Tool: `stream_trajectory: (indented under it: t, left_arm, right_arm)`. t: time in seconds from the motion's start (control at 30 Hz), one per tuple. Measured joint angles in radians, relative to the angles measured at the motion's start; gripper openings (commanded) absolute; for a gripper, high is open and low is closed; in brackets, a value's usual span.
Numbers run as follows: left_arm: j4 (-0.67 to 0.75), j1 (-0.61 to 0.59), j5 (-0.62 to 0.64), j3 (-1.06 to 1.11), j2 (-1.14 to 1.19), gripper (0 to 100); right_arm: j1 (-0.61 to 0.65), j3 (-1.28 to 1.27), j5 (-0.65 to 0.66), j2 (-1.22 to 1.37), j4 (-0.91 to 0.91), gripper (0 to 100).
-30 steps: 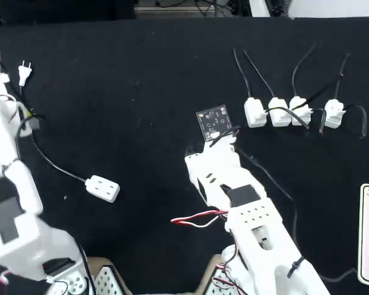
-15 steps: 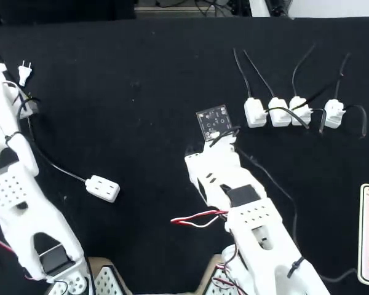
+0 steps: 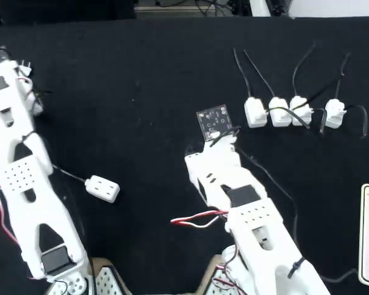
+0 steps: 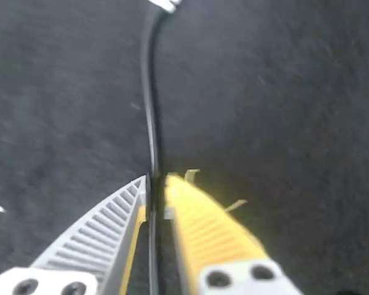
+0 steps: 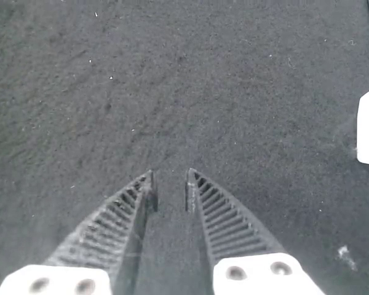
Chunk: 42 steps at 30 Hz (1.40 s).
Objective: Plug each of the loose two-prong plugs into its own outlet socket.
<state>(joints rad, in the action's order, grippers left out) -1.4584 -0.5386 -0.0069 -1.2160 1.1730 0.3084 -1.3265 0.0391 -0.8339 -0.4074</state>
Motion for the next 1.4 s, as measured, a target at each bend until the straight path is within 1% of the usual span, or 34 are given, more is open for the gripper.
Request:
stream_trajectory:
  t: [0.17,0.23,0.3,0.43,0.6,0.77,0.93,1.1,1.23,1.4]
  left_arm:
    - [-0.129,-0.002,0.006,-0.129,0.057,3]
    - [-0.201,-0.003,0.008,-0.17,0.061,3]
    - [-0.259,-0.005,0.011,-0.25,0.072,3]
    - [-0.292,-0.035,0.011,-0.353,0.08,3]
    - [-0.295,-0.103,-0.009,-0.39,0.08,3]
    - [-0.295,-0.193,-0.014,-0.391,0.052,3]
    - [-0.295,-0.27,-0.078,-0.391,-0.011,3]
    - [-0.296,-0.331,-0.118,-0.385,-0.018,3]
    - [-0.296,-0.365,-0.124,-0.288,-0.068,3]
    - [-0.296,-0.368,-0.124,-0.089,-0.186,3]
  right_arm:
    - [0.0,0.0,0.0,0.0,0.0,7.8]
    - [0.0,0.0,0.0,0.0,0.0,7.8]
    - [0.0,0.0,0.0,0.0,0.0,7.8]
    - [0.0,0.0,0.0,0.0,0.0,7.8]
    - [0.0,0.0,0.0,0.0,0.0,7.8]
    - [0.0,0.0,0.0,0.0,0.0,7.8]
    - [0.0,0.0,0.0,0.0,0.0,7.8]
    - [0.0,0.0,0.0,0.0,0.0,7.8]
    - [0.0,0.0,0.0,0.0,0.0,7.8]
    - [0.0,0.0,0.0,0.0,0.0,7.8]
